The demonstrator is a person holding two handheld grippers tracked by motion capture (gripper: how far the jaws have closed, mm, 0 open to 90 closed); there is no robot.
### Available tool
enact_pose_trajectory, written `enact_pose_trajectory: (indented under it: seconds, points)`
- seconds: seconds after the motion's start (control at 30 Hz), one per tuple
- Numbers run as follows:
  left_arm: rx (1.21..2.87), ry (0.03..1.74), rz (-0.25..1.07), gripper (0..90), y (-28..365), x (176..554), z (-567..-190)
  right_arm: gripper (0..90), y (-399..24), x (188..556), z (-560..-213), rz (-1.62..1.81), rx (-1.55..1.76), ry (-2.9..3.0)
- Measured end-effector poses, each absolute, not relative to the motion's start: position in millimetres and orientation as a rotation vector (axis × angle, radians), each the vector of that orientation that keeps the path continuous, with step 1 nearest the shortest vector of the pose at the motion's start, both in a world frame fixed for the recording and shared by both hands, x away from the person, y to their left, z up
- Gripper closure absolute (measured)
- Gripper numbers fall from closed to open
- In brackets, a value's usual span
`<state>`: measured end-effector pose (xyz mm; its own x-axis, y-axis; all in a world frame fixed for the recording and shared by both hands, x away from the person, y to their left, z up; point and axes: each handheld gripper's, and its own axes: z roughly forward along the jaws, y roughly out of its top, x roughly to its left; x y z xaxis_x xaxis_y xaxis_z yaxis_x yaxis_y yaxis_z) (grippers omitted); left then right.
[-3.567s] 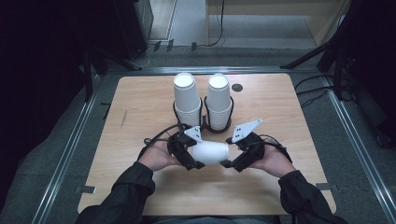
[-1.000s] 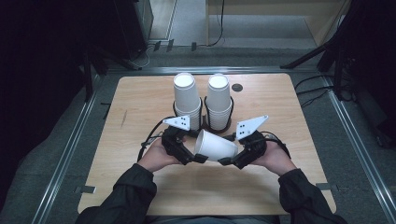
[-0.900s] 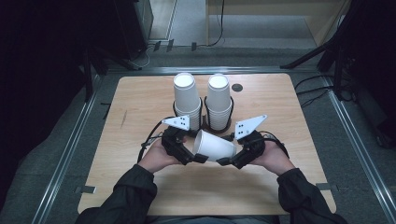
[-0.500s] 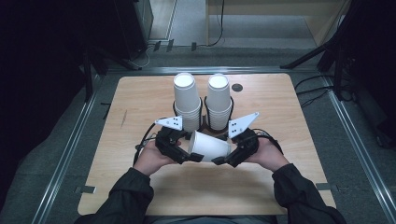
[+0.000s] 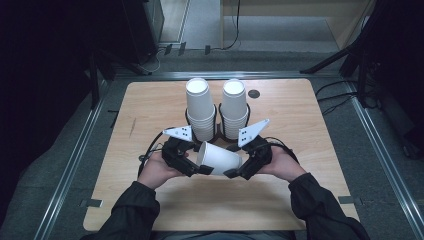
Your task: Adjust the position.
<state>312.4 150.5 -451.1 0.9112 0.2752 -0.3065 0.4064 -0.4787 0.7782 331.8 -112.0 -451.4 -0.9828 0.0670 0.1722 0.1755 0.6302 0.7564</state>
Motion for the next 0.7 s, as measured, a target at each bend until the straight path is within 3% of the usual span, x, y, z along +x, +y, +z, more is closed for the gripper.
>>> enact_pose_trajectory:
  seconds: [0.37, 0.7]
  points:
    - [2.196, 0.478, -0.162, 16.1, 147, 324, -455, 14.0, -134, 333, -453, -1.288, -0.366, -2.737]
    - [2.399, 0.438, -0.039, 16.1, 122, 332, -458, 14.5, -148, 324, -460, -1.240, -0.432, -2.810]
